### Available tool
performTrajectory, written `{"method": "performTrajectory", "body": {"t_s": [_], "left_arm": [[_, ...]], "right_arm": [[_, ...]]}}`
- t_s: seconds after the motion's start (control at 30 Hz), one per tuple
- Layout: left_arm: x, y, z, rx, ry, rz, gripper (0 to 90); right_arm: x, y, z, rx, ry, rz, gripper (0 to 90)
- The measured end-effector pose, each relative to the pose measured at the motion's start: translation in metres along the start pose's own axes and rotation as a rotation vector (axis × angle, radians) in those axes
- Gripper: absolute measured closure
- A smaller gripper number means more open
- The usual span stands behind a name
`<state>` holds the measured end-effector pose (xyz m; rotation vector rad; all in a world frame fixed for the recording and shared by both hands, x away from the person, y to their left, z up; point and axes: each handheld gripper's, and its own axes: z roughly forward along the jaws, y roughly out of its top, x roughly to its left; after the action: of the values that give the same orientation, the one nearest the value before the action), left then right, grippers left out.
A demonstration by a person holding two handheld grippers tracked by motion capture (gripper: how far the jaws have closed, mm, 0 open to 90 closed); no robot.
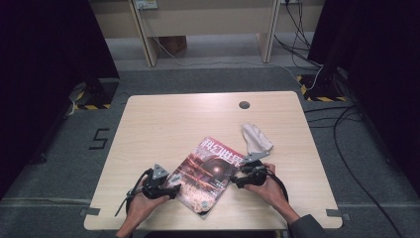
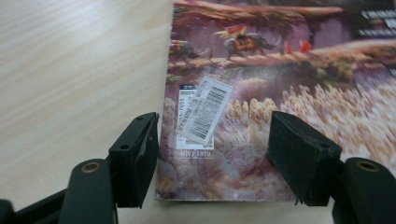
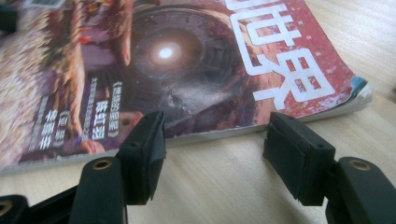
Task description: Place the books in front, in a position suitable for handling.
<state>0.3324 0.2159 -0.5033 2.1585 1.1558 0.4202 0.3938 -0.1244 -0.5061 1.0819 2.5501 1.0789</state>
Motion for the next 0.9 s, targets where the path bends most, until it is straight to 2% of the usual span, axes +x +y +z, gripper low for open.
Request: {"method": "performTrajectory", "body": {"t_s": [0.27, 0.33, 0.43, 0.5, 0.63, 0.9], "left_arm": [[-0.024, -0.01, -0.01, 0.007, -0.047, 0.025, 33.9], [-0.032, -0.011, -0.011, 0.008, -0.071, 0.031, 34.7], [-0.043, -0.013, -0.012, 0.011, -0.083, 0.057, 34.4], [-0.047, -0.013, -0.012, 0.01, -0.093, 0.064, 34.4], [-0.055, -0.016, -0.014, 0.012, -0.11, 0.081, 34.2], [-0.068, -0.016, -0.014, 0.006, -0.156, 0.098, 35.0]], "right_arm": [[-0.009, 0.003, -0.002, -0.008, -0.015, 0.02, 40.0], [-0.011, 0.006, 0.001, -0.005, -0.011, 0.016, 40.3], [-0.01, 0.011, 0.006, 0.0, -0.029, 0.002, 39.7], [-0.012, 0.015, 0.008, 0.004, -0.04, -0.003, 39.5], [-0.017, 0.018, 0.013, 0.001, -0.022, 0.043, 39.3], [-0.023, 0.029, 0.022, -0.008, -0.045, 0.038, 39.4]]}}
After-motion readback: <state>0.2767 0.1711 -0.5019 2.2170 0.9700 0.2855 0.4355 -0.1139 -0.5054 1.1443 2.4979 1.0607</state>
